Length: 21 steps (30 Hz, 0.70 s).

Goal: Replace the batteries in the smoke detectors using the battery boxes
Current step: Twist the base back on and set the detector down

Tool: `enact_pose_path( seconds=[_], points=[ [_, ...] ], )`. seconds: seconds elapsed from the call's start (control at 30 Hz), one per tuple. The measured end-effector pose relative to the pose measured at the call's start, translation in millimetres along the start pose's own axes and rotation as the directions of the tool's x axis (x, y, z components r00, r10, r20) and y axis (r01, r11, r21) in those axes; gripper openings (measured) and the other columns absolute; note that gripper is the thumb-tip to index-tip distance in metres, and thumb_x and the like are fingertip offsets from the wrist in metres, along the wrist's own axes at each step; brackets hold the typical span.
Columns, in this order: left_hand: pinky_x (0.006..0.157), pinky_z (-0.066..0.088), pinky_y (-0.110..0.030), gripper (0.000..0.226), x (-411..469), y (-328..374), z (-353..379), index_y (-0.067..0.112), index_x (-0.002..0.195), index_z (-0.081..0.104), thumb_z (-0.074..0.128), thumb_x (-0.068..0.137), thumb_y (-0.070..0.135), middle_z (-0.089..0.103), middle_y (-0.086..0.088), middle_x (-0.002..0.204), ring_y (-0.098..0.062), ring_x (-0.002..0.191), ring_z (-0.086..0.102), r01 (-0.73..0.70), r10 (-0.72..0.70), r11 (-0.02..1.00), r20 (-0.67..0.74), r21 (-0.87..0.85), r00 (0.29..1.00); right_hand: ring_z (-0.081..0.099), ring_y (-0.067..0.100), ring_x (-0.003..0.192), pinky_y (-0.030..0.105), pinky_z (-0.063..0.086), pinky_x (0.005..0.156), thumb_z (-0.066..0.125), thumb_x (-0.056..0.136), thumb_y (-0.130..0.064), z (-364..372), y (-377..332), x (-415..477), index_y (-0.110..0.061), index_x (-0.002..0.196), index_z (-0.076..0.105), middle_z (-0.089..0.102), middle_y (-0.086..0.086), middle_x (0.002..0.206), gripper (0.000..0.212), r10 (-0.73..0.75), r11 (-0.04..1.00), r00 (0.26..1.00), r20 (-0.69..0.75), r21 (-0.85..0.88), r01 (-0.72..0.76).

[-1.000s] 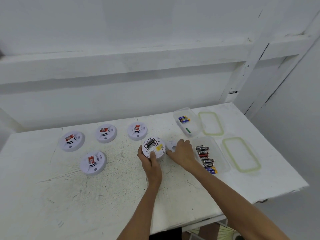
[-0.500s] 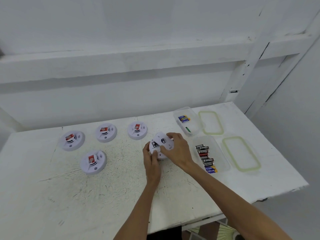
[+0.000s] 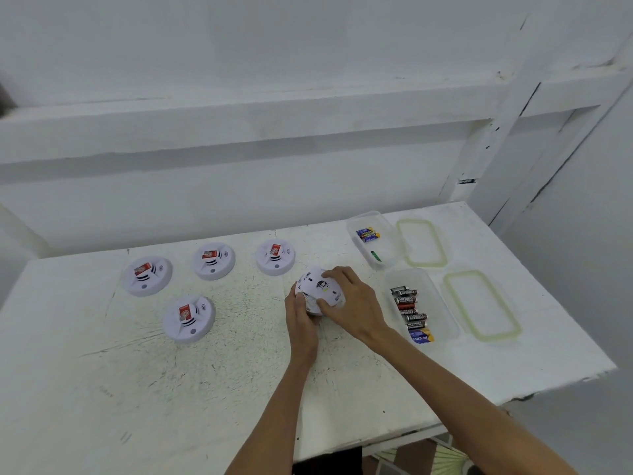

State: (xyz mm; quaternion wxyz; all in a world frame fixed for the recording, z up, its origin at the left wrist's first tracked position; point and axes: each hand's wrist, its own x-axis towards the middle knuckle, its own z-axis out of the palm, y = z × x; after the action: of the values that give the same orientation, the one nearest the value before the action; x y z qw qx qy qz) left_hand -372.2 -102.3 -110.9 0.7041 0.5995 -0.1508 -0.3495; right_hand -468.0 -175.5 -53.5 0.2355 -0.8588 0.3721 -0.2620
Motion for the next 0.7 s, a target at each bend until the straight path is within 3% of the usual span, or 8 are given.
enact_pose_path(
  seconds=[0.2, 0.33, 0.47, 0.6, 0.7],
  points=[
    [0.090, 0.059, -0.031, 0.036, -0.5, 1.5, 1.7, 0.019, 0.146, 0.050, 0.038, 0.114, 0.030, 0.061, -0.005, 0.138, -0.020, 0.126, 0.062, 0.003, -0.003, 1.000, -0.007, -0.025, 1.000, 0.060, 0.011, 0.103, 0.030, 0.058, 0.077, 0.075, 0.077, -0.045, 8.5, -1.0, -2.1, -0.023, 0.122, 0.056, 0.055, -0.010, 0.122, 0.053, 0.038, 0.998, 0.999, 0.027, 0.046, -0.039],
    [0.096, 0.058, -0.042, 0.037, -0.9, 0.8, -0.5, 0.022, 0.141, 0.052, 0.044, 0.110, 0.042, 0.063, -0.004, 0.132, -0.023, 0.123, 0.063, -0.028, 0.028, 1.000, -0.005, 0.013, 1.000, 0.060, 0.013, 0.105, 0.023, 0.055, 0.078, 0.075, 0.079, -0.041, 7.5, -1.6, -2.2, -0.021, 0.124, 0.056, 0.052, -0.007, 0.126, 0.053, 0.020, 0.998, 0.999, 0.050, 0.050, -0.023],
    [0.092, 0.057, -0.034, 0.031, -0.3, -0.2, 1.2, 0.017, 0.139, 0.050, 0.044, 0.112, 0.031, 0.061, -0.006, 0.131, -0.026, 0.123, 0.062, -0.063, 0.064, 0.995, -0.011, 0.075, 0.998, 0.061, 0.015, 0.106, 0.026, 0.056, 0.079, 0.075, 0.080, -0.042, 6.6, -1.6, -4.6, -0.017, 0.127, 0.056, 0.053, -0.004, 0.127, 0.056, 0.009, 0.998, 0.998, 0.060, 0.067, -0.013],
    [0.108, 0.052, -0.043, 0.057, 1.4, -3.4, -1.5, 0.023, 0.154, 0.043, 0.045, 0.104, 0.051, 0.055, 0.001, 0.147, -0.019, 0.136, 0.055, -0.071, 0.071, 0.992, -0.003, 0.101, 0.997, 0.060, 0.014, 0.114, 0.030, 0.056, 0.088, 0.077, 0.078, -0.050, 3.0, -0.1, -4.6, -0.017, 0.134, 0.053, 0.056, -0.004, 0.132, 0.070, 0.022, 0.994, 0.997, 0.070, 0.107, -0.030],
    [0.114, 0.048, -0.046, 0.059, 1.6, -4.0, -0.1, 0.028, 0.153, 0.045, 0.044, 0.100, 0.053, 0.055, 0.007, 0.146, -0.013, 0.136, 0.052, -0.084, 0.085, 0.989, -0.007, 0.123, 0.996, 0.057, 0.010, 0.114, 0.027, 0.055, 0.089, 0.079, 0.072, -0.058, 3.4, 3.2, -8.3, -0.018, 0.137, 0.050, 0.045, -0.004, 0.141, 0.081, 0.060, 0.991, 0.996, 0.071, 0.112, -0.067]
  ],
)
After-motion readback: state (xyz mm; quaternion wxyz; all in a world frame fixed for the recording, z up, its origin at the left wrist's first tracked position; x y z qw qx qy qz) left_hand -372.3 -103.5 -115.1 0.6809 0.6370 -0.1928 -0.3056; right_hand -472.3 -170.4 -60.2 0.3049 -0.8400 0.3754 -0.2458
